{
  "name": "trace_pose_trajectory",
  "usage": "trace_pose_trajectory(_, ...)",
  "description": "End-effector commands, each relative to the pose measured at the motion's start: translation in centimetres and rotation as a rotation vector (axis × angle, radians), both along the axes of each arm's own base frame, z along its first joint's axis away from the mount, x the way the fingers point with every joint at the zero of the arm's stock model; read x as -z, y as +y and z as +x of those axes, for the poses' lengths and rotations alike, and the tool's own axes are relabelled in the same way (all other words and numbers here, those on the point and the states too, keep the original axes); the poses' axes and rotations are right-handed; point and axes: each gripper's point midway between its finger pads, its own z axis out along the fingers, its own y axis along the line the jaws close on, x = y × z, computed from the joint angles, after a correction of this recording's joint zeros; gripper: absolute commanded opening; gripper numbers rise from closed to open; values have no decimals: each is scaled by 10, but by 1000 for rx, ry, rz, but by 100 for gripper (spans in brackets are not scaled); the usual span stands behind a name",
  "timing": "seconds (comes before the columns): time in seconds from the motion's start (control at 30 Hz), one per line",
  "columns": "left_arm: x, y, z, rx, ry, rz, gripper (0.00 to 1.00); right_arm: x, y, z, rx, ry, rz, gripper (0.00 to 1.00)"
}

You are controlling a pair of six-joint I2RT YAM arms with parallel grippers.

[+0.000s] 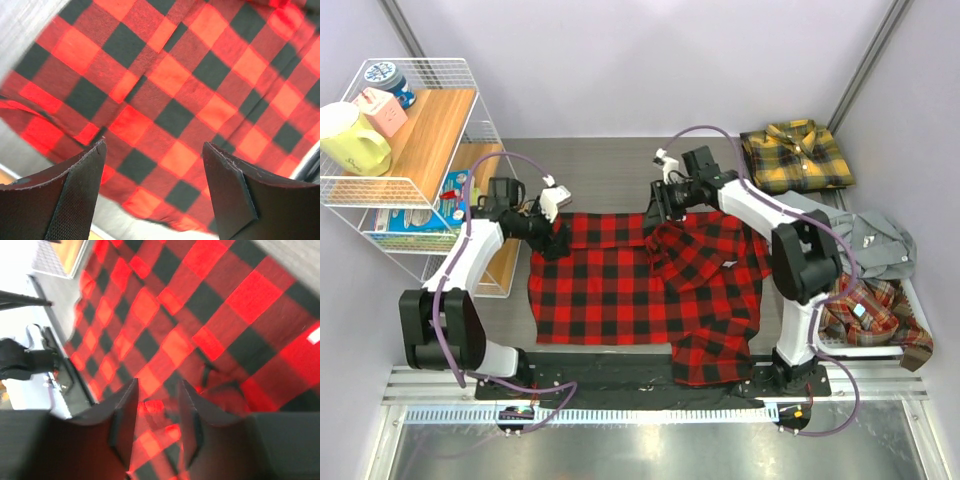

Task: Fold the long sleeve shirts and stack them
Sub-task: Fold the shirt

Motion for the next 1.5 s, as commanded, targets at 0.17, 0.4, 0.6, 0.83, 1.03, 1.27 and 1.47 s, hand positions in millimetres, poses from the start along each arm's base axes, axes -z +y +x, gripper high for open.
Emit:
trace_pose_trajectory(0.17,6,-77,18,-154,141,-178,77,-29,-65,21,-12,-120,-132,60)
trace_pose_trajectory(0.4,12,-188,19,-28,-59,-80,78,-3,-119,11,59,-57,-231,57)
trace_pose_trajectory(0.6,27,-259,11,183,-279,52,70,8,-153,6,143,44,-233,46)
trace_pose_trajectory(0.83,68,-287,18,244,-338,186,67,23,-161,-7,152,99,-240,45)
trace_pose_trajectory(1.03,88,-289,26,254,-328,232,63,33,-168,-15,137,122,-266,45)
trace_pose_trajectory(1.27,61,-267,36,167,-257,189,16,34,-172,-18,127,126,-264,47)
trace_pose_trajectory(1.47,21,-243,37,65,-88,57,0,29,-173,-12,123,94,-272,55)
